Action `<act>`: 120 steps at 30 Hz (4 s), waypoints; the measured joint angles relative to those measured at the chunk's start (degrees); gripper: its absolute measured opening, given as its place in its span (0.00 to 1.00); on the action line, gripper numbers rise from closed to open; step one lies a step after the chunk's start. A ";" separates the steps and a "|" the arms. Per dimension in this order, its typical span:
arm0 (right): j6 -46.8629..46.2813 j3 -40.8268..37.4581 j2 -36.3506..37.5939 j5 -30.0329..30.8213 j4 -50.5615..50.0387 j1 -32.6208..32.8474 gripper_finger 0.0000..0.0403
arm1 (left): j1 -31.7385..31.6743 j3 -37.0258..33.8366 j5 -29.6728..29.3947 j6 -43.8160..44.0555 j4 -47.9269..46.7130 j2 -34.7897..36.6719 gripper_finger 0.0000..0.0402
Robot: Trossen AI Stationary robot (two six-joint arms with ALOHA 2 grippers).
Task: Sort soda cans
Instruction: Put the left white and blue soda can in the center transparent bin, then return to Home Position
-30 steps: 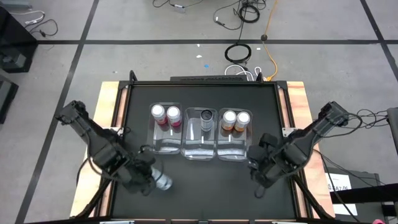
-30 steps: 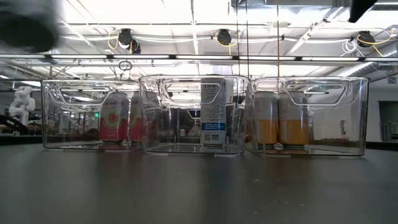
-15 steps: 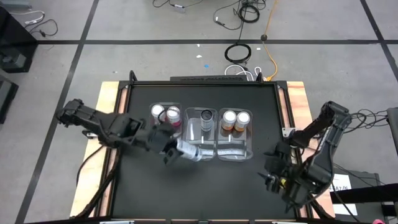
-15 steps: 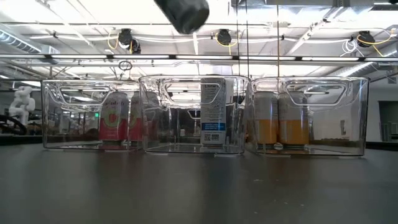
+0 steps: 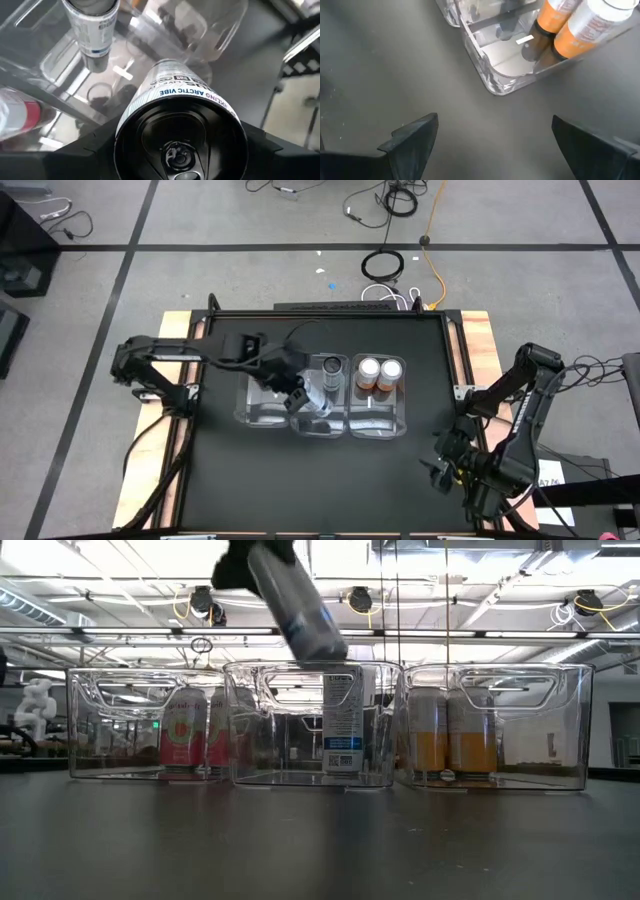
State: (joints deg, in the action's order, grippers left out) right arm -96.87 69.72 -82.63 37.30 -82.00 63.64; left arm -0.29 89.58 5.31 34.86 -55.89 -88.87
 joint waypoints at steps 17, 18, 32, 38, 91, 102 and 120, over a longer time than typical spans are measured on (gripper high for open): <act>-15.84 -0.78 2.63 2.50 -7.89 -0.40 0.95 | -11.37 8.35 0.34 -28.16 -11.22 -12.91 0.69; -16.10 -0.78 3.07 3.37 -7.91 -0.59 0.95 | -11.53 9.05 -0.16 -29.66 -11.30 -13.78 0.69; -14.66 -0.78 5.73 5.20 -8.01 -5.05 0.95 | -12.18 14.58 -9.35 -41.40 -13.87 -25.02 0.69; -14.17 -0.78 5.73 5.20 -8.00 -6.35 0.95 | -12.20 14.58 -10.02 -43.22 -11.70 -25.28 0.69; -8.03 -0.78 5.64 4.85 -7.67 -7.03 0.95 | -11.97 16.85 -8.93 -37.35 -22.02 -24.40 0.84; -2.88 -0.78 5.64 4.32 -1.41 -7.03 0.95 | -11.15 26.55 -8.97 -31.05 -29.23 -24.40 0.84; 12.13 -0.78 5.71 7.73 2.77 -8.64 0.95 | -3.26 42.50 -7.10 -27.75 -33.67 -23.06 0.84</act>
State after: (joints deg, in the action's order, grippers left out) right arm -84.74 68.95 -76.92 45.03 -79.23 54.99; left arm -3.54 132.08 -1.79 7.11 -89.56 -111.93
